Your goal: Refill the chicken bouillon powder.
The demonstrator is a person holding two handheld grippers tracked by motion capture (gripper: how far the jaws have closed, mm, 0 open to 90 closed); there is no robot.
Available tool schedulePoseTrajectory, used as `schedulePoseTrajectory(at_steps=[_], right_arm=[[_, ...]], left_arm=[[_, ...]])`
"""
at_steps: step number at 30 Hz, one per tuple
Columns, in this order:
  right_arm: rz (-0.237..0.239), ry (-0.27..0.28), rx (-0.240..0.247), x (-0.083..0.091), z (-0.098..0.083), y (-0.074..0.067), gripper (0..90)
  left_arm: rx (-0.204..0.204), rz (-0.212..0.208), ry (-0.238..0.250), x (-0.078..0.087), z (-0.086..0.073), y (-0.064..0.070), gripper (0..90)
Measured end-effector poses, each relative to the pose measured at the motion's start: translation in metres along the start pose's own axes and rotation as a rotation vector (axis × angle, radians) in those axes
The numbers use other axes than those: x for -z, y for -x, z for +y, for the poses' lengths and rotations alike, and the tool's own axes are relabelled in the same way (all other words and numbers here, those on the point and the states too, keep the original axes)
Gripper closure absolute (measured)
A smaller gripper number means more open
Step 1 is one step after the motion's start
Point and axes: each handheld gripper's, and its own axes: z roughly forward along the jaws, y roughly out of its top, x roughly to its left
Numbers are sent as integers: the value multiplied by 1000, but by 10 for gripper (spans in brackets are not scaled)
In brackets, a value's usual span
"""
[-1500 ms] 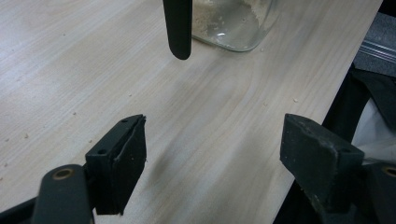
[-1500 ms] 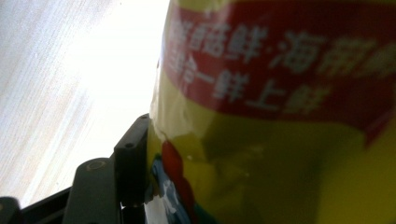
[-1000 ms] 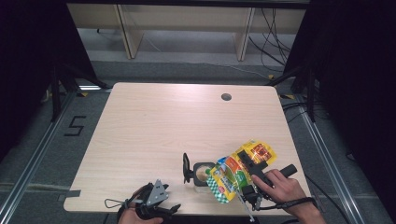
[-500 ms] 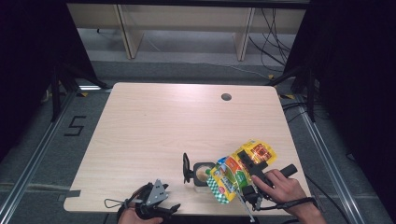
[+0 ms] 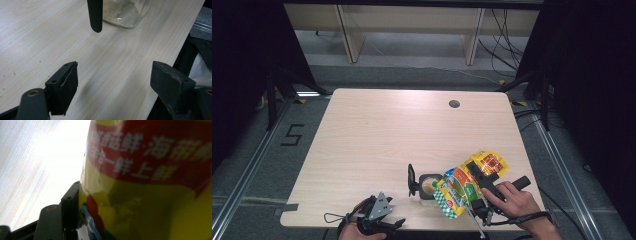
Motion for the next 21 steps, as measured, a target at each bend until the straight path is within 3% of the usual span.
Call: schedulePoseTrajectory(at_steps=[21], right_arm=[[-4,1,3,1,0,0,354]], left_arm=[[1,1,-1,0,0,0,218]])
